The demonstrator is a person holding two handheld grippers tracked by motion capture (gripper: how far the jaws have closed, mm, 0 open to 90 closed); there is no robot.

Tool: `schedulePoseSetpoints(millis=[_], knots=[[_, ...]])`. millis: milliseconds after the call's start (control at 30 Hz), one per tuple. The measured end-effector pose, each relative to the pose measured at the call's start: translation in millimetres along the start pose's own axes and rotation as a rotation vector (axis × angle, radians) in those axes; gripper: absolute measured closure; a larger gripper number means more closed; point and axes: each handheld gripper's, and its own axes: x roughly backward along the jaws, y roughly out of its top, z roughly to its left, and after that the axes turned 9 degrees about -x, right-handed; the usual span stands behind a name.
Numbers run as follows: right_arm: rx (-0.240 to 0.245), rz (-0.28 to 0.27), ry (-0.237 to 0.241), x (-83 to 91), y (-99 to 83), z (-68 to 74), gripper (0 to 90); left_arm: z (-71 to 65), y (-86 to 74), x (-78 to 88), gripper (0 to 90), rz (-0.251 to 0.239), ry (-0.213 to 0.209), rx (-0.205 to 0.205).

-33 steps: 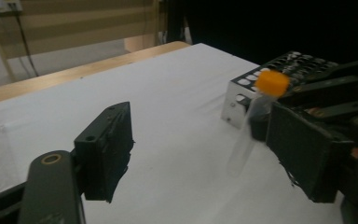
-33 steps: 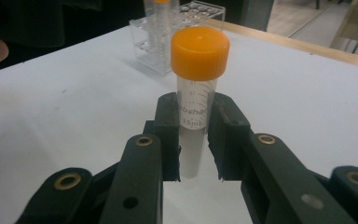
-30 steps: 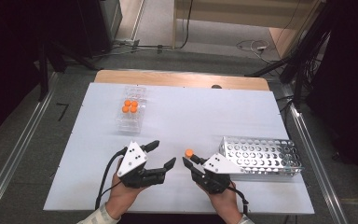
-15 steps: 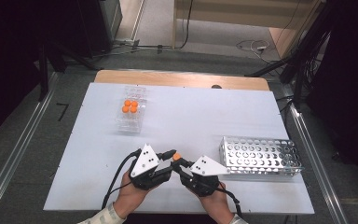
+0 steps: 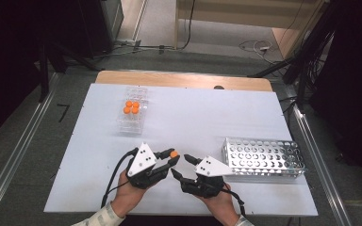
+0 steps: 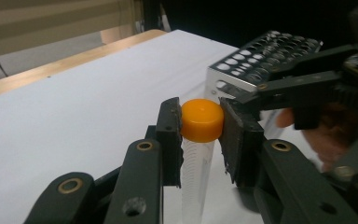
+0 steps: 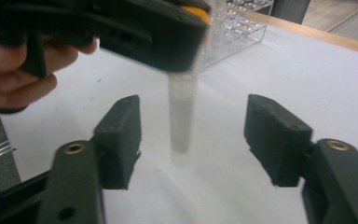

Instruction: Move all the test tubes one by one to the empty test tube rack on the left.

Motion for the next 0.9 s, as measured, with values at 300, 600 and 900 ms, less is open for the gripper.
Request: schedulePoseSetpoints(millis=[300,600,900], knots=[[-0.054,-0.022,-0.056,26.4,1.5,-21.9,18.0,42.9,-3.6,23.1,70.5,0.000,0.116,0.083],[-0.086,-0.070,-0.123,63.7,-5.4,-42.8,17.5,75.9,-4.1,48.2,70.5,-0.004,0.231,0.120],[-0.116,-0.093,-0.189,88.9,-15.0,-57.2,17.7,101.2,-3.6,59.8,70.5,-0.005,0.306,0.147]])
